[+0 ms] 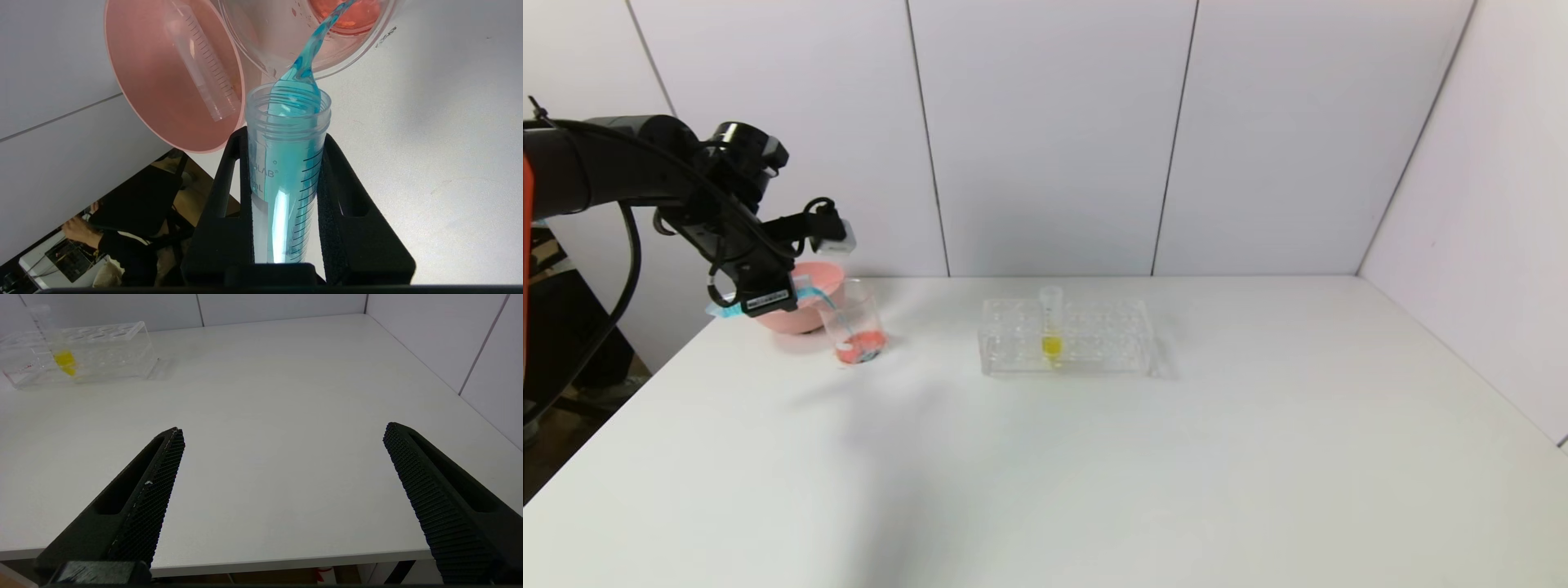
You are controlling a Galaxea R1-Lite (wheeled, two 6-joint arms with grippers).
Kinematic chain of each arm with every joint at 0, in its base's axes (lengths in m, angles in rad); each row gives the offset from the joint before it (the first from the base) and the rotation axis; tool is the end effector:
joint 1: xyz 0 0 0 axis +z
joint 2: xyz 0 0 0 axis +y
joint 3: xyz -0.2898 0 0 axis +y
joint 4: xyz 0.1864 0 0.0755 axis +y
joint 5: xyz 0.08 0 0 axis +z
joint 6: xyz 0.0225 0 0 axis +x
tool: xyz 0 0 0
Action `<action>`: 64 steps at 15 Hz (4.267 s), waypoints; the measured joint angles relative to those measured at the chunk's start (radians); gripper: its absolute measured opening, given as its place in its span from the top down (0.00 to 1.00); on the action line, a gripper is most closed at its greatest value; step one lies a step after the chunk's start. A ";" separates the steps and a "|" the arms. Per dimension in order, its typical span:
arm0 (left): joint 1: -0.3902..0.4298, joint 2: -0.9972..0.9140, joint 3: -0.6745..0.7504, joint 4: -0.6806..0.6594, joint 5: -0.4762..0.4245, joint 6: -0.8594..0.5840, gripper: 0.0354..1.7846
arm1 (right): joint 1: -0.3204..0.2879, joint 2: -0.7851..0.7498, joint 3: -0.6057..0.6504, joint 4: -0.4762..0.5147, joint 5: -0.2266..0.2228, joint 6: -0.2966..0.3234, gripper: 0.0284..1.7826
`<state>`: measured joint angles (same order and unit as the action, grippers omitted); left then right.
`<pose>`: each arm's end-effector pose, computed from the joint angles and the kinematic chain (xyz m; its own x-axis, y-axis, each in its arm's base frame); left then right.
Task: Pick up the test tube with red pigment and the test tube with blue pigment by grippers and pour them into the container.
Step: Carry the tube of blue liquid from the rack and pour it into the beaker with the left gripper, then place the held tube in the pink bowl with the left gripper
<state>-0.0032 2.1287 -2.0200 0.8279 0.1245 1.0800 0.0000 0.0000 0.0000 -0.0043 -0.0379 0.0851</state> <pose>0.4076 0.0015 0.2183 0.5883 0.1223 -0.7993 0.6773 0.4655 0.5697 -0.0009 -0.0009 0.0759 0.9993 -0.0379 0.0043 0.0374 0.9957 0.0852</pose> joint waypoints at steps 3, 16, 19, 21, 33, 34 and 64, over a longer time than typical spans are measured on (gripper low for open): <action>-0.007 0.002 0.000 0.002 0.018 0.000 0.76 | 0.000 0.000 0.000 0.000 0.000 0.000 0.00; -0.056 0.002 0.000 0.011 0.199 0.039 0.76 | 0.000 0.000 0.000 0.000 0.000 0.000 0.00; -0.075 0.004 0.000 0.002 0.230 0.043 0.76 | 0.000 0.000 0.000 0.000 0.000 0.000 0.00; -0.082 0.006 0.000 0.002 0.231 0.044 0.76 | 0.000 0.000 0.000 0.000 0.000 0.000 0.00; -0.064 -0.037 0.040 -0.153 -0.058 -0.299 0.76 | 0.000 0.000 0.000 0.000 0.000 0.000 0.00; -0.054 -0.052 0.055 -0.165 -0.114 -0.375 0.76 | 0.000 0.000 0.000 0.000 0.000 0.000 0.00; 0.103 0.015 0.902 -2.182 0.168 -1.104 0.76 | 0.000 0.000 0.000 0.000 0.000 0.000 0.00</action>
<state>0.0994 2.1436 -1.1181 -1.3543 0.2923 -0.0240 0.0000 0.0000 0.0000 -0.0043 -0.0383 0.0855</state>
